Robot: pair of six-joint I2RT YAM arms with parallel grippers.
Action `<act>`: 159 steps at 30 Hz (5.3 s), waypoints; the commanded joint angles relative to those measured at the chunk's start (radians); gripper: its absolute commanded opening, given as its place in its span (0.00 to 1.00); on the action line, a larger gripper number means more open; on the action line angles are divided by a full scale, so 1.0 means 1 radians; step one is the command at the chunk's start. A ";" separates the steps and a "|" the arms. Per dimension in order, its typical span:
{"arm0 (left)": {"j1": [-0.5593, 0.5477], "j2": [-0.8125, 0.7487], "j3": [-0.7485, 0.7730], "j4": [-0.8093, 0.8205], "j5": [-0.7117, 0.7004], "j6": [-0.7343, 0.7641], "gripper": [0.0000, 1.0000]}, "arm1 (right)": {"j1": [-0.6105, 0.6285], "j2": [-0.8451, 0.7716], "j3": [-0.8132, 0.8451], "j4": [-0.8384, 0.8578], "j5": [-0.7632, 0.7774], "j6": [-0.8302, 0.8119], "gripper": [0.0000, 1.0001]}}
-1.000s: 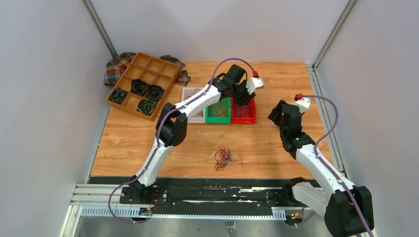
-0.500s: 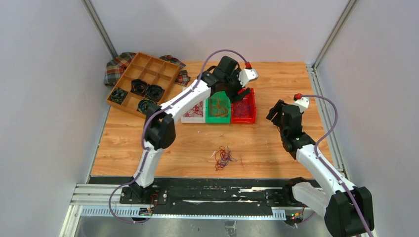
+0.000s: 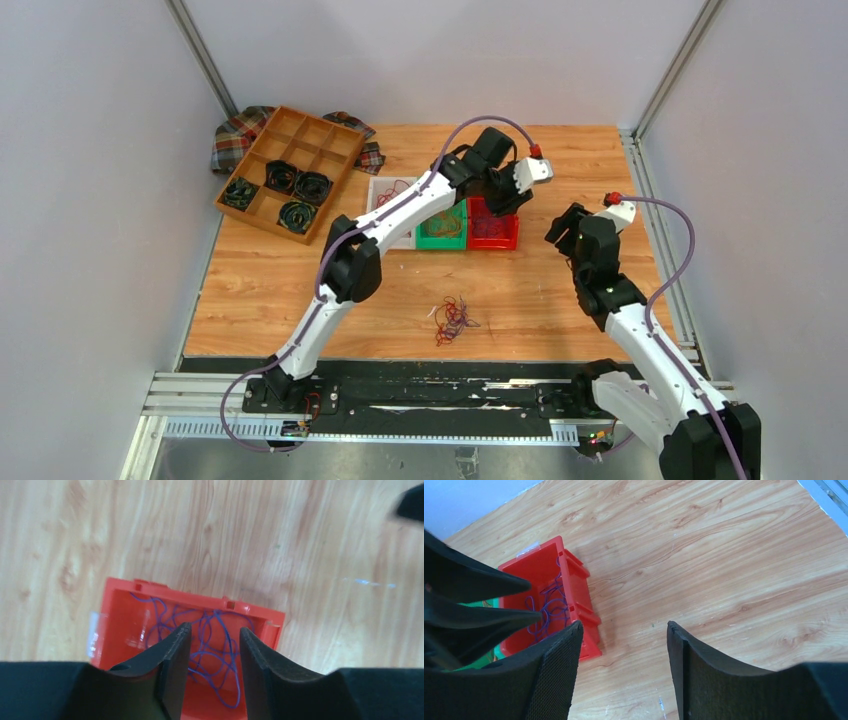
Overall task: Untangle the cables
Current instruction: Place the cable in the bin, then untie the cable.
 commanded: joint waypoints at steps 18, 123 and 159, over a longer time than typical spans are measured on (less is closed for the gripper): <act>0.066 0.117 -0.056 0.190 -0.161 -0.004 0.01 | -0.014 0.038 -0.008 0.002 0.032 -0.015 0.52; 0.120 -0.804 -0.747 -0.287 0.191 -0.008 0.01 | 0.250 -0.088 -0.005 -0.021 -0.293 -0.043 0.59; 0.200 -0.873 -0.848 -0.296 0.114 0.068 0.83 | 0.619 0.421 0.009 0.107 -0.358 -0.227 0.42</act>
